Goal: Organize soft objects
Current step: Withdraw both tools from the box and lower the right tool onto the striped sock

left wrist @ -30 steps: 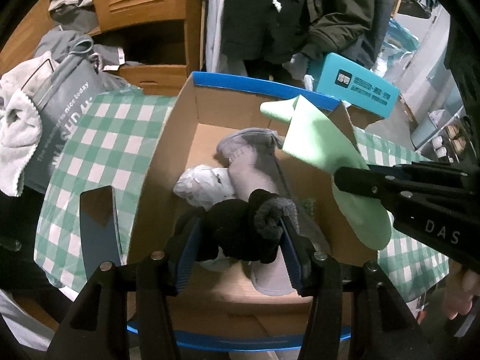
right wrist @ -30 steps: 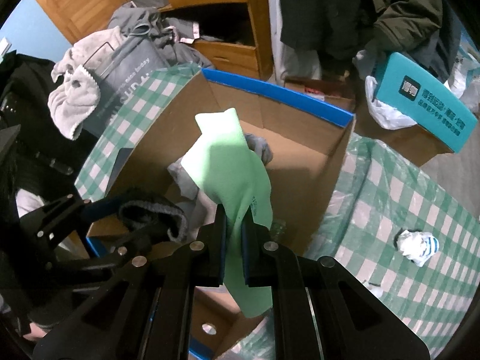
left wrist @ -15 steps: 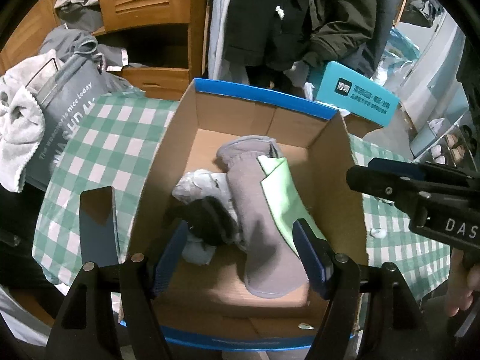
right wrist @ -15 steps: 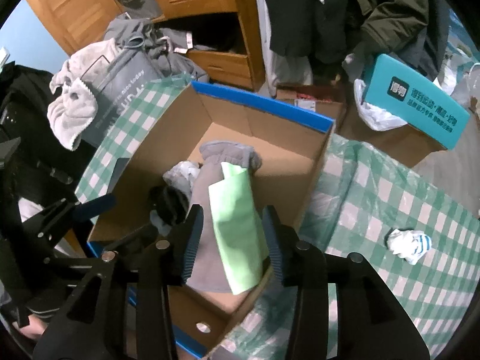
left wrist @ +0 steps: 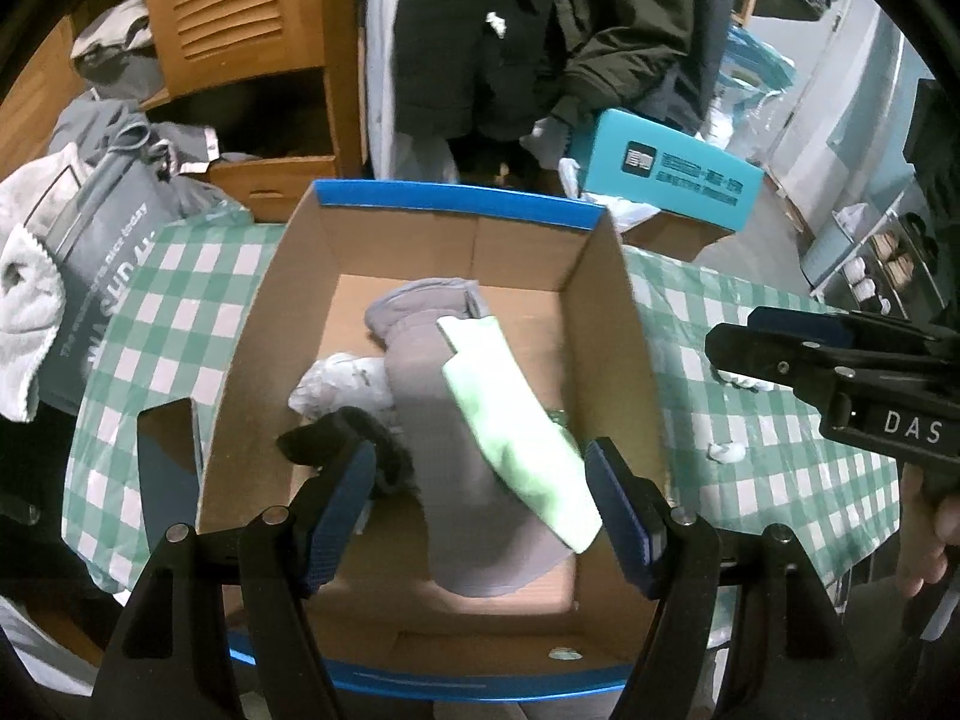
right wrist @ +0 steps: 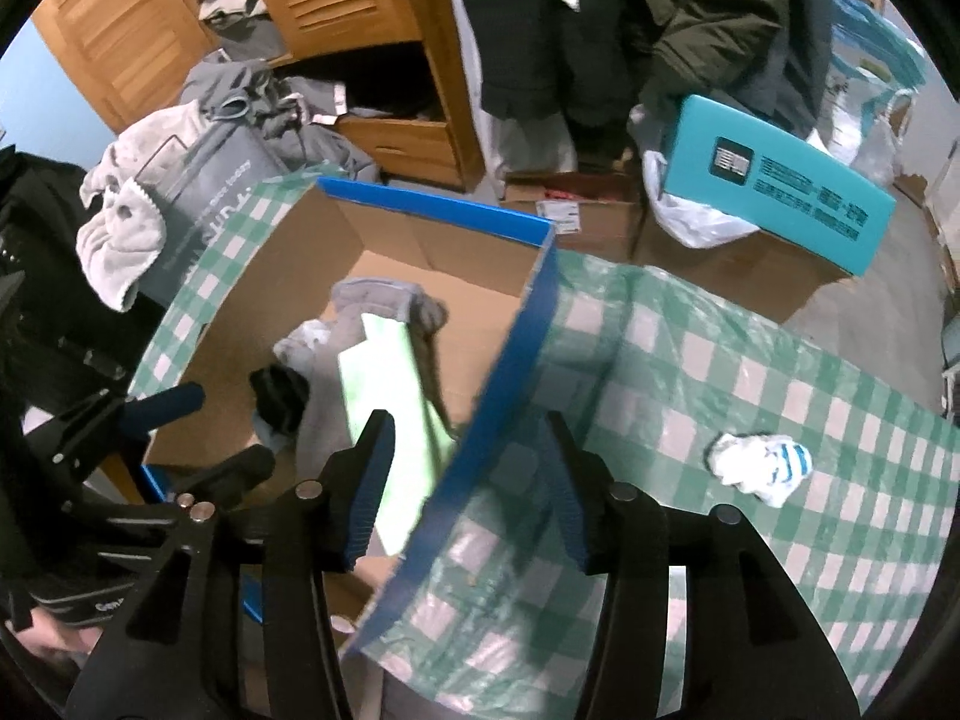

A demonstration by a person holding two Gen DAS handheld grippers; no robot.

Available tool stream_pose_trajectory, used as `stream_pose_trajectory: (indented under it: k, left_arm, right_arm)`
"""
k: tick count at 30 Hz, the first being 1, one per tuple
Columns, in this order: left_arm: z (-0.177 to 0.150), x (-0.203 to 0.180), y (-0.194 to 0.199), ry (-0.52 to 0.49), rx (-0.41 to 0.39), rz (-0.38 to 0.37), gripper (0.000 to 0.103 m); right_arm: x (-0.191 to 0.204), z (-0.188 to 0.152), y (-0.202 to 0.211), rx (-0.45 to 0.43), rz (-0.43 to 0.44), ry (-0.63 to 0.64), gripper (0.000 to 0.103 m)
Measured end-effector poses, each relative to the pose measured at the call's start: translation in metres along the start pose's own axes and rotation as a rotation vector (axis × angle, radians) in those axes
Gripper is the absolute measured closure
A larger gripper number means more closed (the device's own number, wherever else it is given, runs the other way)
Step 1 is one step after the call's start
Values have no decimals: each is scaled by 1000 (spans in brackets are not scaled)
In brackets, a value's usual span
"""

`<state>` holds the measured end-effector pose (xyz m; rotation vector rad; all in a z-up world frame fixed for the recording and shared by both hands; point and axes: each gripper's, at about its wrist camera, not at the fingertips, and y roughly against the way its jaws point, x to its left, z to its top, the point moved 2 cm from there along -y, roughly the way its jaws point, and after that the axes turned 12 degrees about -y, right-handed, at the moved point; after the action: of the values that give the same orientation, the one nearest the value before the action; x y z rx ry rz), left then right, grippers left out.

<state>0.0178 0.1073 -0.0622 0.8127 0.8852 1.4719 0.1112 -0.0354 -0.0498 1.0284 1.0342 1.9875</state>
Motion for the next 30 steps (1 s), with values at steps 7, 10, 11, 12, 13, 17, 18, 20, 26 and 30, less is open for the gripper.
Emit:
stream_pose_trajectory:
  k: [7, 10, 11, 12, 13, 17, 18, 20, 26, 30]
  left_arm:
    - [3, -24, 1, -52, 1, -11, 29]
    - [5, -35, 1, -72, 1, -13, 29]
    - [6, -37, 1, -76, 1, -14, 29]
    - [7, -40, 2, -81, 0, -15, 29]
    - [7, -43, 2, -86, 0, -17, 29]
    - [11, -56, 4, -113, -6, -23, 29]
    - [12, -57, 4, -115, -6, -23, 29]
    - [14, -63, 3, -118, -5, -29, 29]
    - [20, -85, -1, -148, 5, -48, 24]
    - [26, -102, -5, -172, 10, -65, 23]
  right_arm:
    - [-25, -6, 12, -14, 0, -35, 53]
    - [-33, -8, 17, -22, 1, -45, 53]
    - [-35, -8, 18, -23, 0, -47, 53]
    - [-39, -9, 21, -26, -1, -50, 53]
    - [-42, -9, 22, -27, -3, -51, 53]
    - [-56, -11, 30, -41, -15, -55, 43]
    - [-60, -12, 33, -46, -19, -60, 43]
    - [-69, -13, 35, -47, -23, -70, 43]
    - [-101, -19, 42, -48, -59, -101, 43]
    - [-117, -20, 43, -42, -83, -96, 43]
